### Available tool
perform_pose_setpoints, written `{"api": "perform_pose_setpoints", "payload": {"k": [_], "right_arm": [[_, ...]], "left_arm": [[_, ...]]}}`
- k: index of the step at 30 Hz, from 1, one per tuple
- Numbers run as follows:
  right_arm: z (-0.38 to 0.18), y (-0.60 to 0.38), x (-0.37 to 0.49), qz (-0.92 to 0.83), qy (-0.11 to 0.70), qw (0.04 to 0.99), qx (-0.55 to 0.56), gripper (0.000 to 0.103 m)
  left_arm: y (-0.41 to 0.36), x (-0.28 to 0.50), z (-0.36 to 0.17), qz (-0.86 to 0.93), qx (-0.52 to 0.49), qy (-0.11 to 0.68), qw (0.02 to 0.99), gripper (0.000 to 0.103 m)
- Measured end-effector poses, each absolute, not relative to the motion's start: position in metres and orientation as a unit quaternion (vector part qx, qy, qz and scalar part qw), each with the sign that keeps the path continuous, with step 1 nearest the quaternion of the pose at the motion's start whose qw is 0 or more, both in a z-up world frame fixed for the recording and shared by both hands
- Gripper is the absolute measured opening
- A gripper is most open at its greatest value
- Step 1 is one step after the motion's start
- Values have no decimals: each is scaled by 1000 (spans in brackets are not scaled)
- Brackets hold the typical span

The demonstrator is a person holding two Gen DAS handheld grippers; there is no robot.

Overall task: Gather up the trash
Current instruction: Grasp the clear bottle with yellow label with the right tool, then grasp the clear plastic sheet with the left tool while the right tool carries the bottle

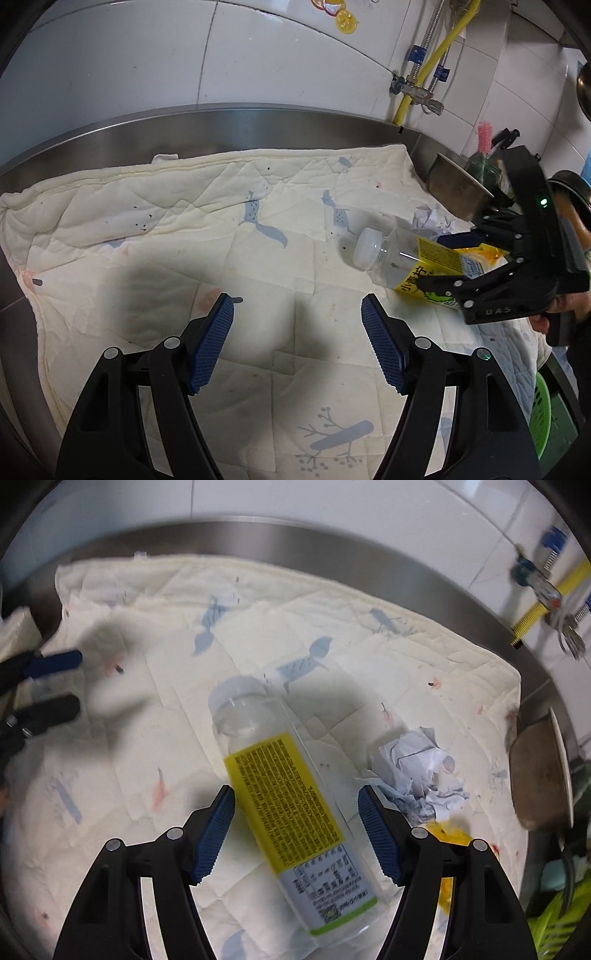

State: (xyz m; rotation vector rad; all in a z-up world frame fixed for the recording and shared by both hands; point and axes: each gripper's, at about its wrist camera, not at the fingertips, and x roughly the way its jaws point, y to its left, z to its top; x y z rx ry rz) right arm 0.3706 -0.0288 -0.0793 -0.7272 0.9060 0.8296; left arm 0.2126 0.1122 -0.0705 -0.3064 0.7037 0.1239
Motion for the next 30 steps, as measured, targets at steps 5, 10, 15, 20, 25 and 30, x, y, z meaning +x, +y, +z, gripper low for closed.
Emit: {"api": "perform_pose_setpoints", "payload": {"k": [5,10,15,20,25,30], "right_arm": [[-93,-26,376,389,434,741,-333,65],[-91,-27,369,397,438,741,-319,47],[-79,-36,349,400,453,748,-276,44],[-63,-62,310,393,455,769,-217,43],[-43,-124,269,350,442,812,-151,43],[-26,-207,210,265,411,866,-107,43]], "left_arm": [[112,214,-73,64,-147,346,924,71],[115,215,-74,66,-150,348,923,71],[113,213,-71,63,-149,343,925,71],[108,210,-64,53,-145,335,930,71],[94,207,-54,34,-135,324,936,71],[55,213,-52,-6,-105,335,936,71]]}}
